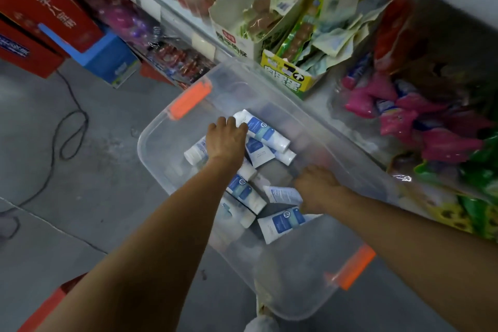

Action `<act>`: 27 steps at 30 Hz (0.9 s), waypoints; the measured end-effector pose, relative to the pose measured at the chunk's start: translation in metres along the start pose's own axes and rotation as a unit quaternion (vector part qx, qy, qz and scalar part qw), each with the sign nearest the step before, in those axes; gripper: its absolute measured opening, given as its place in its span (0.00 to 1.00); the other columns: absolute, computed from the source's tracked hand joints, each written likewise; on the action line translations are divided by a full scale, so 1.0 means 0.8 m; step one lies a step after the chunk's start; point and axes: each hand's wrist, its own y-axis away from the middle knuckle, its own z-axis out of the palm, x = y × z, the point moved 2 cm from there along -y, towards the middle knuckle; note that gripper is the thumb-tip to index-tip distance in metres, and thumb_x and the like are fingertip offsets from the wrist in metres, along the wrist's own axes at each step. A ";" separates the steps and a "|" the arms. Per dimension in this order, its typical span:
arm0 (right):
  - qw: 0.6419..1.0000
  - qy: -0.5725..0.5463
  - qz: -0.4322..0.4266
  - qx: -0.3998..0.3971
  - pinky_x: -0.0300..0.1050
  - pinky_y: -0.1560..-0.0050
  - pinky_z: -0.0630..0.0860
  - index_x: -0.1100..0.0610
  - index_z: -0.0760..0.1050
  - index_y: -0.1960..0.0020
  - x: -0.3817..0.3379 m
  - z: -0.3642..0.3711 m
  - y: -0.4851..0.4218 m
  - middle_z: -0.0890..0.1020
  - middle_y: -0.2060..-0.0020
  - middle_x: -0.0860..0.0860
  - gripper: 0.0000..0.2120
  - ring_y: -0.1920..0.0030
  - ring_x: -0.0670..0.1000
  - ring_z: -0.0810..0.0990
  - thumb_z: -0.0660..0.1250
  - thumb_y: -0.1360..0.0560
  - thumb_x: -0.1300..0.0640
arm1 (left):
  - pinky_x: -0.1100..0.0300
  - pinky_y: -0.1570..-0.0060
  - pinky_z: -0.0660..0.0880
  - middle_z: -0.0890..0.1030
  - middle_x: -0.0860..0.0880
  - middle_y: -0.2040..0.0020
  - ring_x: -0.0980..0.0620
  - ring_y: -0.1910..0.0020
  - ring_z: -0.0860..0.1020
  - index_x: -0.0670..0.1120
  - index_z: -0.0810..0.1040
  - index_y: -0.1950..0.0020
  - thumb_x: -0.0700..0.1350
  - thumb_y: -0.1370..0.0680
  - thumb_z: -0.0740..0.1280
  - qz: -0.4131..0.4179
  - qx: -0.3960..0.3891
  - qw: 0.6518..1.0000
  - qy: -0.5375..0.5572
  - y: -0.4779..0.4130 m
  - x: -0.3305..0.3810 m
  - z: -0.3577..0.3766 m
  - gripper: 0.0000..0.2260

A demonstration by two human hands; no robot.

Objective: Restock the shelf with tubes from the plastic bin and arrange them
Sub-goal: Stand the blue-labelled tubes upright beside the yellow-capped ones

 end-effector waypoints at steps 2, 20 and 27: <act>0.996 -0.089 0.024 0.013 0.45 0.43 0.73 0.55 0.73 0.38 0.005 -0.013 0.025 0.77 0.40 0.54 0.25 0.40 0.56 0.76 0.69 0.30 0.43 | 0.52 0.48 0.69 0.72 0.44 0.38 0.43 0.40 0.71 0.48 0.70 0.33 0.46 0.23 0.67 -0.031 0.006 0.999 0.038 0.015 -0.005 -0.025 0.19; 0.808 -0.521 0.092 0.260 0.46 0.54 0.74 0.55 0.65 0.33 0.074 -0.023 0.429 0.77 0.49 0.53 0.21 0.53 0.54 0.78 0.58 0.20 0.44 | 0.61 0.69 0.76 0.81 0.48 0.67 0.53 0.69 0.76 0.43 0.77 0.53 0.43 0.20 0.63 -0.175 -0.123 0.342 0.915 0.346 0.194 -0.215 0.05; 0.721 -0.585 0.084 0.362 0.40 0.67 0.71 0.56 0.71 0.43 0.110 0.041 0.635 0.80 0.54 0.49 0.24 0.62 0.47 0.77 0.72 0.31 0.43 | 0.55 0.66 0.81 0.79 0.40 0.58 0.47 0.61 0.78 0.37 0.74 0.44 0.41 0.24 0.66 -0.048 -0.166 0.385 0.907 0.485 0.338 -0.310 0.11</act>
